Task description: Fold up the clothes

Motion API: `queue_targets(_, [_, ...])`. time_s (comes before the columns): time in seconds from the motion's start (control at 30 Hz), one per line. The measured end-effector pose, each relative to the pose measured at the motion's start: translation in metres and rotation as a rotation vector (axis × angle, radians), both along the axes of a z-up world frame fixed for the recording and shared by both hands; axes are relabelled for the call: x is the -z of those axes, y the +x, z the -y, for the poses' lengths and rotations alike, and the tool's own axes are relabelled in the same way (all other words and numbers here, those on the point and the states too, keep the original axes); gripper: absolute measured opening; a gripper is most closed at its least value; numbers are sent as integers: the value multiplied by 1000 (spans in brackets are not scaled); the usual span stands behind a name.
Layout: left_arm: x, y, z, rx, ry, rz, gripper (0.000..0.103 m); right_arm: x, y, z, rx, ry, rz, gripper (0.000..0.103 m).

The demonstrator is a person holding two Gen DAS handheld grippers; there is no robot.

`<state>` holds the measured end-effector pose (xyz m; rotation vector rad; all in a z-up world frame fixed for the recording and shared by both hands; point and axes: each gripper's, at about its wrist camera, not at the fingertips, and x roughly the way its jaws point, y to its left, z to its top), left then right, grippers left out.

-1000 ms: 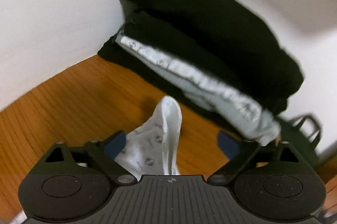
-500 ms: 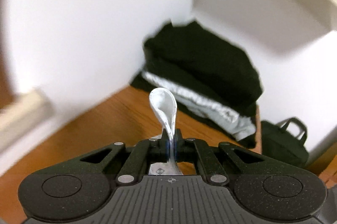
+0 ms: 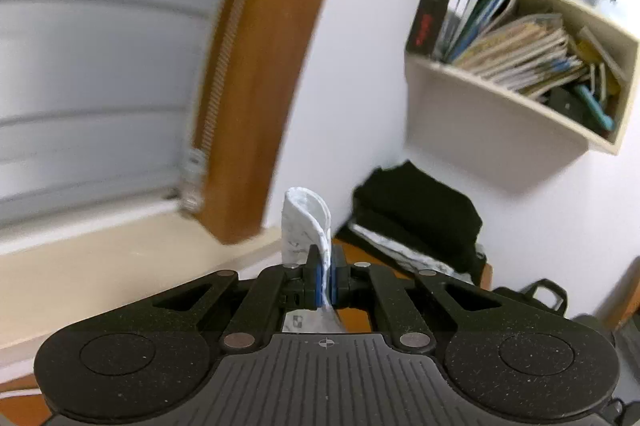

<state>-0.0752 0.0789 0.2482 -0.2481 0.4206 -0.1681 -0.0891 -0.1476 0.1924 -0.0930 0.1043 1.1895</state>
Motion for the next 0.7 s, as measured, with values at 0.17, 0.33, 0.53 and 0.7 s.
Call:
queue_targets(0.17, [-18, -61, -45, -66, -13, 45, 4, -20, -31, -55, -127, -11, 10, 7])
queue_targets(0.33, [-39, -123, -76, -129, -29, 91, 4, -33, -63, -97, -234, 3, 20, 7])
queue_targets(0.53, [-45, -185, -118, -222, -37, 110, 4, -47, -85, -131, -313, -2, 20, 7])
queue_targets(0.7, [-31, -214, -152, -271, -67, 95, 4, -48, -90, -159, -355, -27, 0, 7])
